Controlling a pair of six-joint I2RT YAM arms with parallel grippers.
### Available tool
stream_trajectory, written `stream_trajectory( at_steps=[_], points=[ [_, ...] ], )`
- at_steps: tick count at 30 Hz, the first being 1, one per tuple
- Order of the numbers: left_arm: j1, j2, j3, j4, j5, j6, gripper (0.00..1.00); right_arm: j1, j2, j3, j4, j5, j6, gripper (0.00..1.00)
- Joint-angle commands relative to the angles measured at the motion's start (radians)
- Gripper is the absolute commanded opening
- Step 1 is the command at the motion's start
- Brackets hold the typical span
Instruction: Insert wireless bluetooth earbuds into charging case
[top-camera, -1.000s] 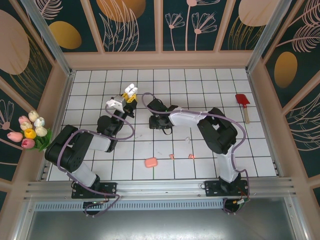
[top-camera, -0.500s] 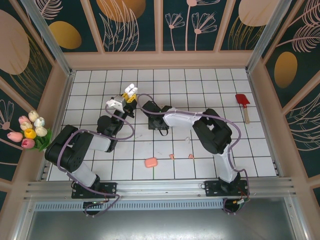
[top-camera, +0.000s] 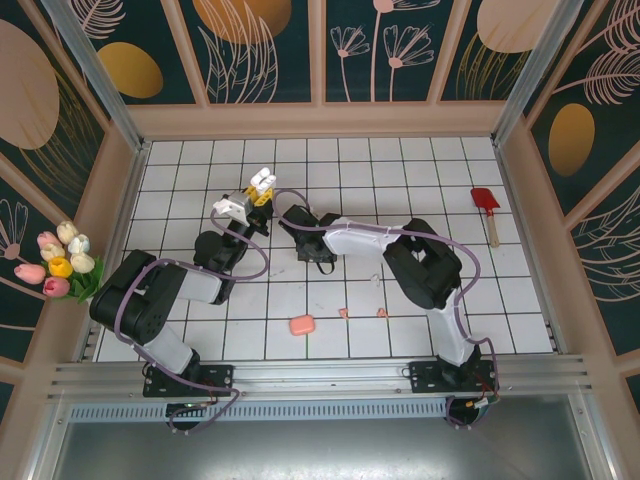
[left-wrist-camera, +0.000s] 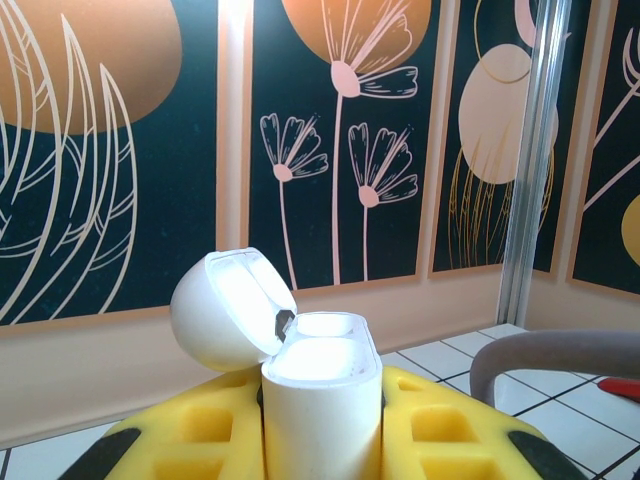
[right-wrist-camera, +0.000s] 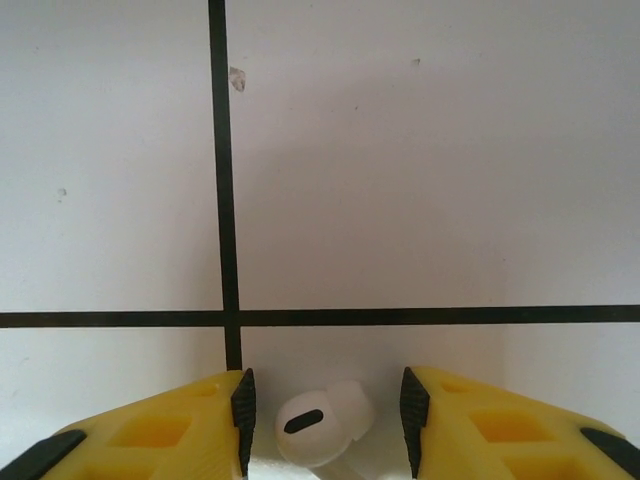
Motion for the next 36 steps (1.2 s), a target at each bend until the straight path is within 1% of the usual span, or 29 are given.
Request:
stream_trajectory(
  at_steps=[1,6,16,24,29,36],
  points=[
    [0.005,-0.014,0.009,0.179,0.01,-0.02,0.0,0.01,0.045,0.011,-0.066,0.012,0.02,0.44],
    [0.006,-0.018,0.006,0.176,0.008,-0.018,0.0,0.01,0.055,0.019,-0.065,0.019,0.017,0.42],
    [0.005,-0.018,0.008,0.176,0.007,-0.02,0.0,0.012,0.056,0.024,-0.066,0.025,0.01,0.33],
    [0.005,-0.012,0.008,0.181,0.008,-0.025,0.0,0.012,0.04,0.014,-0.065,0.032,0.003,0.3],
    [0.004,-0.009,0.009,0.182,0.007,-0.026,0.0,0.013,0.026,-0.008,-0.04,0.038,-0.082,0.26],
    [0.004,-0.013,0.012,0.177,0.008,-0.02,0.0,0.004,-0.033,-0.073,0.001,0.055,-0.249,0.25]
  ],
)
